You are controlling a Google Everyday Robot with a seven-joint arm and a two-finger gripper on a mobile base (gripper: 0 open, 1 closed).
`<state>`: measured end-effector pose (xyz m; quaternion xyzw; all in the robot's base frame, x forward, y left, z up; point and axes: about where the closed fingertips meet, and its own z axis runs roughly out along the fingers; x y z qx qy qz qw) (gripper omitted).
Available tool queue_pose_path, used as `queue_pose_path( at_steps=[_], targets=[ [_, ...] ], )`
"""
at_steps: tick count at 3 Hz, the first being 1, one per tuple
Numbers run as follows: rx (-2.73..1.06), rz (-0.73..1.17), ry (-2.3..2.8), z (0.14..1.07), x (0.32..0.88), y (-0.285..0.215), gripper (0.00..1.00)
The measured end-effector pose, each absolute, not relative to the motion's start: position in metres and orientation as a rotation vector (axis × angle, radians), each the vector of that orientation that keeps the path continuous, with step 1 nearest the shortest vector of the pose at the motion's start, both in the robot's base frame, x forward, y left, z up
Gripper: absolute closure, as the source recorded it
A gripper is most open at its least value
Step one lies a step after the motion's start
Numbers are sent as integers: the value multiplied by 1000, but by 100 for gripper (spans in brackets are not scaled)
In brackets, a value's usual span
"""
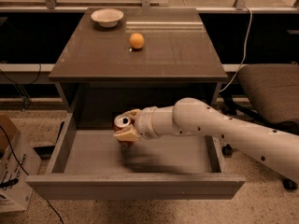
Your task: Place coke can into top drawer
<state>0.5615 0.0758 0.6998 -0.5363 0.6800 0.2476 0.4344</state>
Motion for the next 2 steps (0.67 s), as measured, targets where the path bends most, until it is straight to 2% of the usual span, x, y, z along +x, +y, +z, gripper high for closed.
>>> queue_pose_path(
  at_steps=[1,2],
  targets=[
    [-1338,619,1692,700,561,77,0],
    [-1338,619,1692,700,561,77,0]
  ],
)
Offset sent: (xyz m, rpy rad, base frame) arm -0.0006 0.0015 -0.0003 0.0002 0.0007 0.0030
